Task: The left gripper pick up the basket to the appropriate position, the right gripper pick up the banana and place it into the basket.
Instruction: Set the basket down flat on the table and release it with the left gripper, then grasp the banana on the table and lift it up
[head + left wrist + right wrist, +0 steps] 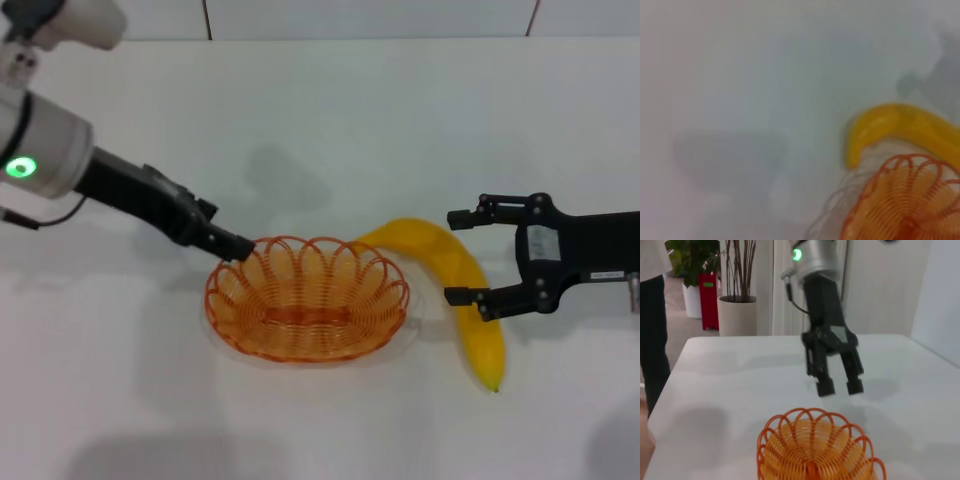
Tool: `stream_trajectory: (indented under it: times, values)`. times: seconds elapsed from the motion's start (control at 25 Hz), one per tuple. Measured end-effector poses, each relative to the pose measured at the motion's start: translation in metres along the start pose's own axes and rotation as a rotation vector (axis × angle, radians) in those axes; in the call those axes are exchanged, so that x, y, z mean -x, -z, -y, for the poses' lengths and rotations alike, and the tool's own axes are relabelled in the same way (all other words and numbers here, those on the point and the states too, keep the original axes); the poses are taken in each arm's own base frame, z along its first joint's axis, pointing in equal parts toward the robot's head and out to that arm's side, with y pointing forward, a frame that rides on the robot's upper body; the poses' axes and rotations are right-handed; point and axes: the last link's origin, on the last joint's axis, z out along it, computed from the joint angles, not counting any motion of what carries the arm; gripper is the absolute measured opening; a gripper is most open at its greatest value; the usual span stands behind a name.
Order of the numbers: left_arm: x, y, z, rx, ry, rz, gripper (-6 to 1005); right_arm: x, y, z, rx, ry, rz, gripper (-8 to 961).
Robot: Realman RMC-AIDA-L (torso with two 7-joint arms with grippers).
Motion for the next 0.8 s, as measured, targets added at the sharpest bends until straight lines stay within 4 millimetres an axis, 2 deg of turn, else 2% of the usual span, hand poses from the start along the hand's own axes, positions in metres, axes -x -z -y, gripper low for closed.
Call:
stream_trajectory:
  times: [0.24,0.44,0.48,0.52,0.8]
  values:
    - [0.026,0.015,-0.015,-0.007,-0.098,-0.068,841,-0.002,0.006,0.000,-0.017,-0.018,0.001,877]
    - [0.075,0.024,-0.028,0.043,-0.191,-0.251,837,-0.004,0.017,0.002,-0.076,-0.052,0.027,877]
    - [0.075,0.024,-0.028,0.043,-0.191,-0.251,836,-0.005,0.020,0.002,-0.088,-0.063,0.030,877]
    - [0.099,0.027,-0.033,0.043,-0.234,-0.331,835,-0.006,0.024,0.003,-0.103,-0.079,0.032,877]
    - [0.166,0.019,-0.029,0.043,-0.133,-0.399,833,-0.010,0.037,0.004,-0.139,-0.162,0.027,877]
